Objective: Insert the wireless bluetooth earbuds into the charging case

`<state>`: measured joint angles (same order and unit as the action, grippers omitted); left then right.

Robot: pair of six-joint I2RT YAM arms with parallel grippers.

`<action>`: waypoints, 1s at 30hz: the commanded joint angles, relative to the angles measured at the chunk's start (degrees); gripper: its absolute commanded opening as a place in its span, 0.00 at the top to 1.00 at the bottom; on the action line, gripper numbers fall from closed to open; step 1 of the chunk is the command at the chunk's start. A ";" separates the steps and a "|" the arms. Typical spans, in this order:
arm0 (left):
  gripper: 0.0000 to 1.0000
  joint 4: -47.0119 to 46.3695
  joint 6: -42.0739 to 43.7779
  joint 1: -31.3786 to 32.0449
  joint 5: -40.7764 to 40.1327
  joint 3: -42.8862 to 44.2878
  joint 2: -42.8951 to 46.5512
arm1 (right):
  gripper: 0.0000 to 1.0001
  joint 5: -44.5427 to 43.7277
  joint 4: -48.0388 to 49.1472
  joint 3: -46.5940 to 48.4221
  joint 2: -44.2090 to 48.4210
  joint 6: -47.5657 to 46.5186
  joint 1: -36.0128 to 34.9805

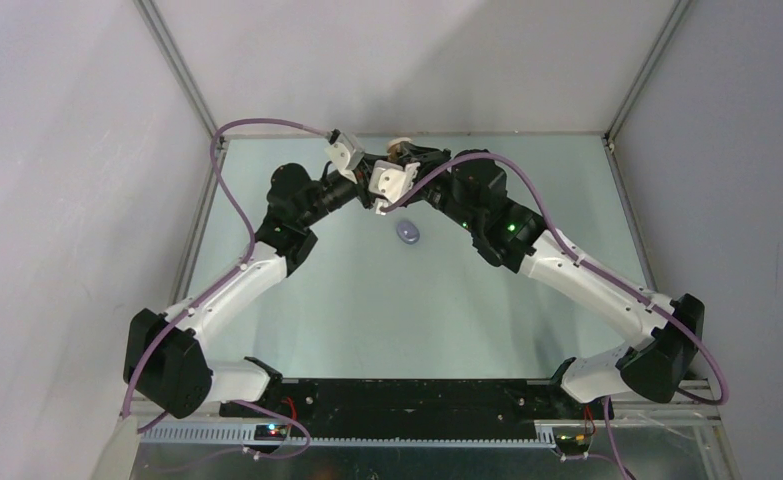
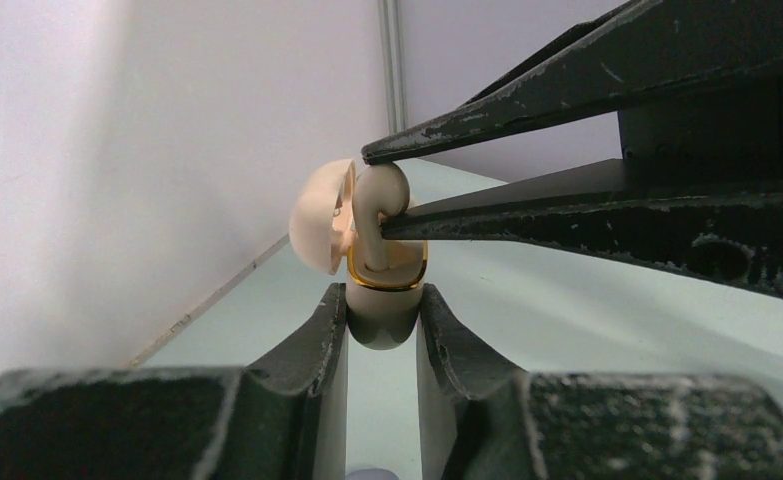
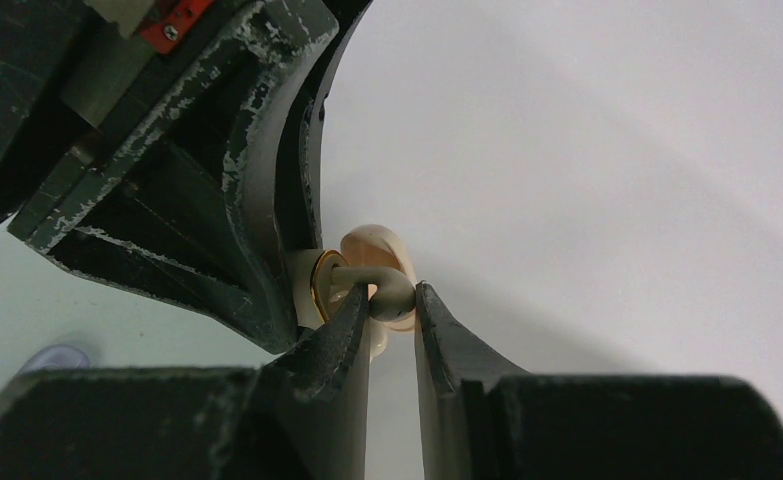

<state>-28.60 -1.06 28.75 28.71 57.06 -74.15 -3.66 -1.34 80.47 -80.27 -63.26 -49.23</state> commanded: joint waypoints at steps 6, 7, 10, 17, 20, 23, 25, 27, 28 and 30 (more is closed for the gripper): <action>1.00 -4.48 -1.15 0.62 -2.18 1.07 1.53 | 0.96 2.38 -4.65 -0.03 -0.61 -2.61 -0.93; 1.00 -4.60 -1.41 0.61 -2.50 1.14 1.45 | 0.95 2.35 -4.90 0.00 -0.64 -3.06 -0.94; 1.00 -6.09 -2.14 0.60 -1.22 1.48 1.18 | 0.94 2.31 -3.97 -0.46 -0.65 -3.76 -0.94; 1.00 -10.44 -2.48 0.60 -0.90 0.86 1.74 | 1.00 6.71 18.96 -12.85 2.74 -10.23 -0.96; 1.00 -12.06 -0.91 0.67 -1.15 0.27 2.57 | 1.00 8.87 24.72 -15.94 3.21 -11.92 -0.83; 1.00 -12.80 1.65 0.67 -0.08 -0.27 2.69 | 1.00 10.26 27.39 -17.46 2.92 -13.39 -0.56; 1.00 -13.52 4.49 0.74 0.13 -0.76 2.63 | 1.00 11.09 28.04 -18.37 2.85 -14.29 -0.44; 1.00 -14.21 6.70 0.92 0.26 -1.08 2.60 | 1.00 11.69 28.30 -18.98 2.78 -15.28 -0.41; 1.00 -14.42 7.39 0.98 0.24 -1.16 2.60 | 1.00 12.02 28.49 -19.24 2.76 -15.79 -0.33; 1.00 -15.05 9.27 1.22 0.06 -1.41 2.52 | 1.00 12.35 28.58 -19.32 2.60 -16.62 -0.25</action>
<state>-34.30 2.13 28.82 28.21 55.05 -74.13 3.73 27.09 62.57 -77.32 -78.35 -49.04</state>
